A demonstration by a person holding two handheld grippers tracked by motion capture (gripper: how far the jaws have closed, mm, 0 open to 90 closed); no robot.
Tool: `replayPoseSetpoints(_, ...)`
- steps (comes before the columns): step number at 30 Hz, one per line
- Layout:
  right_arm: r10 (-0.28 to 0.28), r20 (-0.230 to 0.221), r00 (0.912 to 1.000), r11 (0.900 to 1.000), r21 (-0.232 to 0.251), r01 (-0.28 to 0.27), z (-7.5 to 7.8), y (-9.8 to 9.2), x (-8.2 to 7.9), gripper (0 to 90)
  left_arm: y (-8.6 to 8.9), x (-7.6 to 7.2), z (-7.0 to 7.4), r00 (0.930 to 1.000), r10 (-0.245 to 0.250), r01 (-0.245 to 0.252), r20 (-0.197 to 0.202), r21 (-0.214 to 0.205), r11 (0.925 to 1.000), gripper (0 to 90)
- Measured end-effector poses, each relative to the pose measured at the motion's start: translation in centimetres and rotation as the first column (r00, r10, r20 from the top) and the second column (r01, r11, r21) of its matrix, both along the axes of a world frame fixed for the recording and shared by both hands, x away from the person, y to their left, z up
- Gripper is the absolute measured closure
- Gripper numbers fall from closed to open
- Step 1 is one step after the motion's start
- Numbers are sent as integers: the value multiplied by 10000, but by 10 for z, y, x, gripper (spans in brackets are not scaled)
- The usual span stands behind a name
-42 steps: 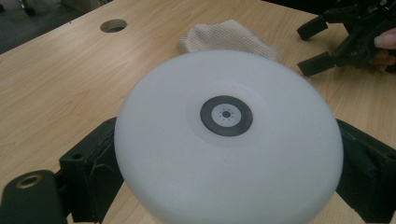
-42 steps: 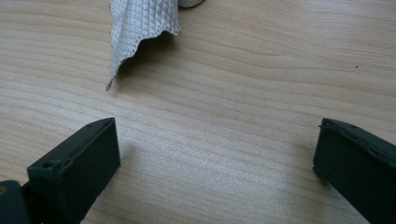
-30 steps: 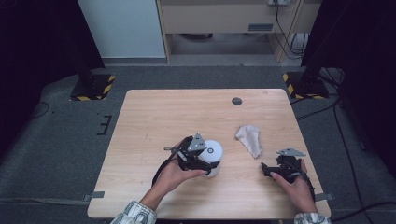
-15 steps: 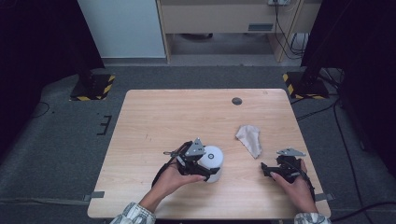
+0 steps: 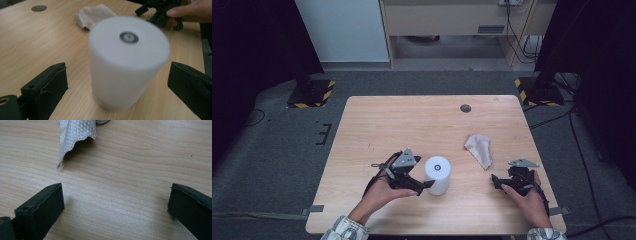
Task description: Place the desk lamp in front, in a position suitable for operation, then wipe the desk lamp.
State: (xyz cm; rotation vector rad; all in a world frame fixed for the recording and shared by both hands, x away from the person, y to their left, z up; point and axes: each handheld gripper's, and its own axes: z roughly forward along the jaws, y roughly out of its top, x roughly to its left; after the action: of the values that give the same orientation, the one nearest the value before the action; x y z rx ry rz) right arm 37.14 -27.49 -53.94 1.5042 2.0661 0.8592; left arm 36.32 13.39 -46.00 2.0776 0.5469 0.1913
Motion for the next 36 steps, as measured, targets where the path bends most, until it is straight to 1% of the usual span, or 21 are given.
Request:
replayPoseSetpoints(1,2,0,10000,10000,-1,-2,0,0,0,8,17,-1,-5,9996,267,-270,84,352,9990,28)
replayPoseSetpoints(2,2,0,10000,10000,-1,-2,0,0,0,8,17,-1,-5,9996,267,-270,84,352,9990,28)
replayPoseSetpoints(3,8,-2,10000,10000,-1,-8,0,0,0,8,38,1,-14,9965,832,-831,23,854,9929,28)
replayPoseSetpoints(5,76,-42,10000,10000,-11,-76,0,0,0,8,54,5,-22,9888,1489,-1472,-45,1216,9816,35)
replayPoseSetpoints(6,121,-65,9999,9999,-30,-121,1,-1,1,8,64,8,-26,9807,1953,-1924,-52,1466,9703,37)
replayPoseSetpoints(7,191,-95,9998,9998,-46,-191,1,-1,1,8,64,8,-26,9807,1953,-1924,-52,1466,9703,38)
replayPoseSetpoints(8,266,-138,9995,9996,-44,-267,1,-2,1,13,75,13,-29,9687,2482,-2441,-70,1565,9570,40)
replayPoseSetpoints(9,313,-156,9994,9995,-38,-314,2,-2,1,21,80,16,-30,9626,2707,-2664,-49,1624,9501,41)
replayPoseSetpoints(10,313,-156,9994,9995,-38,-314,2,-2,1,21,80,16,-30,9626,2707,-2664,-49,1624,9501,42)
replayPoseSetpoints(14,521,-124,9986,9986,0,-521,7,-3,0,117,94,24,-36,9396,3420,-3333,-136,1909,9233,42)
replayPoseSetpoints(16,560,-64,9984,9984,35,-560,9,-3,0,137,95,24,-37,9387,3443,-3350,-145,1953,9217,44)
replayPoseSetpoints(17,771,433,9961,9970,27,-773,18,-2,2,187,95,24,-36,9386,3449,-3369,-89,1923,9217,48)
replayPoseSetpoints(19,814,621,9947,9966,34,-818,21,-2,3,204,94,24,-36,9382,3461,-3391,-53,1876,9219,49)
replayPoseSetpoints(20,749,873,9934,9969,168,-766,26,-2,5,269,94,24,-35,9375,3479,-3413,-35,1854,9215,50)
replayPoseSetpoints(23,1266,1697,9773,9907,280,-1332,46,5,18,438,94,23,-35,9367,3502,-3446,68,1972,9178,55)
replayPoseSetpoints(24,1266,1697,9773,9907,280,-1332,46,5,18,438,94,23,-35,9367,3502,-3446,68,1972,9178,57)
replayPoseSetpoints(25,1576,1843,9702,9864,165,-1633,55,12,27,524,93,23,-35,9352,3539,-3491,126,2011,9153,62)
replayPoseSetpoints(29,2244,1676,9600,9745,-389,-2210,68,23,44,647,91,23,-35,9356,3523,-3485,215,2138,9126,67)
replayPoseSetpoints(31,2411,1486,9590,9705,-293,-2395,72,26,50,667,91,23,-35,9362,3508,-3470,218,2165,9125,70)
replayPoseSetpoints(33,2708,1408,9523,9621,-744,-2625,76,32,58,668,90,23,-36,9375,3471,-3434,240,2226,9124,71)
replayPoseSetpoints(36,3012,1205,9459,9527,-799,-2932,75,38,72,658,90,23,-36,9357,3526,-3472,148,2166,9124,77)
